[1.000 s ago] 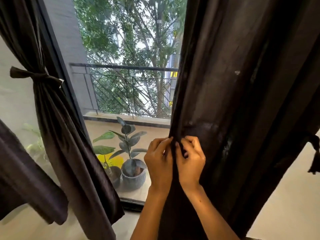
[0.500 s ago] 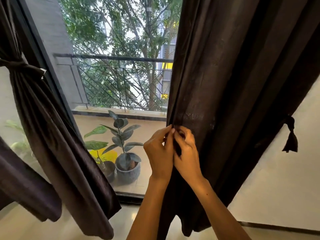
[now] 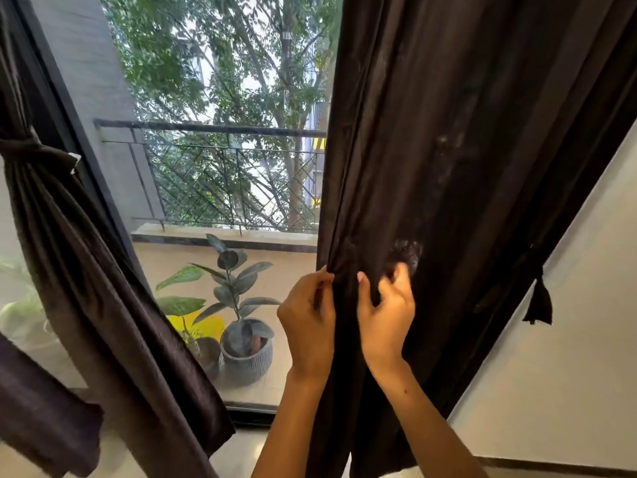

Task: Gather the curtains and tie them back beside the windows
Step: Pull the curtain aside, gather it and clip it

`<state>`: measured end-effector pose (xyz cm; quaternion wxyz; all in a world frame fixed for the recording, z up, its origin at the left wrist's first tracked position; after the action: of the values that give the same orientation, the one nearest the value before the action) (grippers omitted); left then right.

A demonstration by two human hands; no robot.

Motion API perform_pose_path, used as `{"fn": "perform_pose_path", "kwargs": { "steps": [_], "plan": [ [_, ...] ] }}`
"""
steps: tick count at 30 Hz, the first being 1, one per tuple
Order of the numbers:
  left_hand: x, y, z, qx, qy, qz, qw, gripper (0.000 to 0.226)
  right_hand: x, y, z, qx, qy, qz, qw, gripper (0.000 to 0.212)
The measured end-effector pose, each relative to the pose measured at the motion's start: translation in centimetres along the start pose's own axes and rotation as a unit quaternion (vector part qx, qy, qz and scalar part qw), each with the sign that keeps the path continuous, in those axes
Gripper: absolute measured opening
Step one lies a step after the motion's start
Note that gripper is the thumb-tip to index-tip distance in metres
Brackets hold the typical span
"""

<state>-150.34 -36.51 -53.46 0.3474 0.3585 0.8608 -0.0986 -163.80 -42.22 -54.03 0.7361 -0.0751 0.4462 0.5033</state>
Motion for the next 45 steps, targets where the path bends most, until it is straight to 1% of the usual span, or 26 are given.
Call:
{"fn": "perform_pose_path", "kwargs": {
  "steps": [3, 5, 7, 9, 11, 14, 15, 16, 17, 18, 20, 21, 22, 24, 25, 26, 27, 29, 30, 31, 32, 34, 36, 40, 42, 45],
  "plan": [
    [0.4, -0.6, -0.8, -0.02, -0.04, 0.018, 0.999, 0.022, 0.6, -1.5, 0.7, 0.067, 0.0, 0.081, 0.994, 0.019],
    [0.7, -1.1, -1.1, -0.02, -0.043, 0.029, 0.998, 0.024, 0.8, -2.1, 1.1, 0.128, 0.037, 0.102, 0.986, 0.016],
    [0.9, -1.4, -1.5, -0.016, -0.049, 0.034, 0.998, 0.021, 1.4, -2.7, 1.1, 0.069, 0.044, 0.15, 0.985, 0.017],
    [1.0, -1.4, -1.7, 0.001, -0.048, 0.037, 0.998, 0.02, 2.1, -3.2, 0.1, 0.039, 0.014, 0.179, 0.983, 0.032],
    [0.9, -1.4, -1.7, 0.006, -0.038, 0.039, 0.998, 0.017, 2.4, -3.5, -0.4, 0.019, -0.006, 0.222, 0.975, 0.04],
    [0.5, -1.3, -1.0, 0.018, -0.008, 0.032, 0.999, 0.019, 2.4, -4.0, -0.3, 0.071, 0.046, 0.288, 0.954, 0.049],
    [0.3, -1.1, -0.7, 0.025, 0.004, 0.026, 0.999, 0.018, 2.2, -3.8, -0.4, 0.056, 0.051, 0.294, 0.953, 0.051],
    [0.2, -0.9, -0.3, 0.031, 0.018, 0.018, 0.999, 0.018, 1.9, -3.5, -0.5, 0.027, 0.05, 0.29, 0.955, 0.055],
    [0.0, -0.6, 0.1, 0.04, 0.029, 0.013, 0.999, 0.018, 1.5, -2.9, -0.8, -0.018, 0.026, 0.276, 0.961, 0.064],
    [-0.2, -0.3, 0.4, 0.052, 0.039, 0.011, 0.998, 0.022, 0.9, -1.9, -1.5, -0.061, -0.014, 0.236, 0.97, 0.076],
    [-0.4, 0.2, 0.6, 0.067, 0.054, 0.014, 0.996, 0.03, -0.4, 0.7, -2.7, -0.126, -0.079, 0.096, 0.984, 0.097],
    [-0.5, 0.3, 0.5, 0.072, 0.06, 0.017, 0.995, 0.031, -0.9, 1.5, -3.2, -0.142, -0.102, 0.05, 0.983, 0.105],
    [-0.5, 0.3, 0.4, 0.078, 0.066, 0.019, 0.995, 0.031, -1.5, 1.7, -3.4, -0.159, -0.119, 0.039, 0.979, 0.112],
    [-0.4, 0.1, 0.2, 0.082, 0.075, 0.02, 0.994, 0.028, -2.6, 0.8, -3.6, -0.215, -0.15, 0.072, 0.962, 0.117],
    [-0.3, 0.1, 0.2, 0.082, 0.078, 0.019, 0.993, 0.027, -2.9, 0.3, -3.8, -0.245, -0.17, 0.089, 0.95, 0.111],
    [-0.2, 0.1, 0.2, 0.078, 0.078, 0.016, 0.994, 0.026, -3.1, -0.1, -3.9, -0.258, -0.176, 0.094, 0.945, 0.1],
    [-0.2, 0.2, 0.2, 0.07, 0.074, 0.014, 0.995, 0.024, -3.1, 0.1, -3.7, -0.249, -0.168, 0.077, 0.951, 0.082],
    [-0.1, 0.4, -0.1, 0.035, 0.041, 0.013, 0.998, 0.02, -2.6, 1.8, -2.4, -0.154, -0.098, -0.008, 0.983, 0.041],
    [-0.1, 0.5, -0.4, 0.008, 0.016, 0.012, 1.0, 0.017, -1.9, 2.4, -1.6, -0.114, -0.056, -0.042, 0.991, 0.027],
    [0.1, 0.5, -0.6, -0.018, -0.008, 0.01, 1.0, 0.016, -1.1, 2.7, -0.8, -0.088, -0.023, -0.057, 0.994, 0.019],
    [0.3, 0.4, -0.9, -0.037, -0.025, 0.007, 0.999, 0.016, -0.2, 2.5, -0.1, -0.074, 0.002, -0.055, 0.996, 0.015],
    [0.7, 0.0, -1.4, -0.051, -0.043, 0.009, 0.998, 0.015, 1.2, 1.6, 0.6, -0.063, 0.042, -0.021, 0.997, 0.01],
    [1.2, -0.4, -1.7, -0.055, -0.059, 0.016, 0.997, 0.016, 1.9, 0.5, 0.7, -0.06, 0.064, 0.02, 0.996, 0.016],
    [1.5, -0.4, -1.7, -0.031, -0.056, 0.018, 0.998, 0.021, 2.7, -0.7, 0.3, -0.061, 0.076, 0.088, 0.991, 0.031],
    [1.5, -0.6, -1.9, -0.017, -0.053, 0.025, 0.998, 0.021, 2.9, -1.0, 0.1, -0.08, 0.074, 0.126, 0.986, 0.03],
    [1.4, -0.9, -2.0, -0.02, -0.043, 0.031, 0.998, 0.021, 2.9, -1.2, -0.3, -0.1, 0.069, 0.16, 0.98, 0.025]
  ]
}}
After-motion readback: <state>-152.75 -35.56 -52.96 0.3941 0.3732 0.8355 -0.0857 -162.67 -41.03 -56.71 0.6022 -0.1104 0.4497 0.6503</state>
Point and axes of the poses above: each hand's wrist, its own x-axis away from the middle knuckle, its own y-axis out of the back of the hand, z = x × y, the point moved 7 cm from there along -x, towards the middle knuckle, and after that the axes turned 6 degrees about z, right-handed, at the moved point
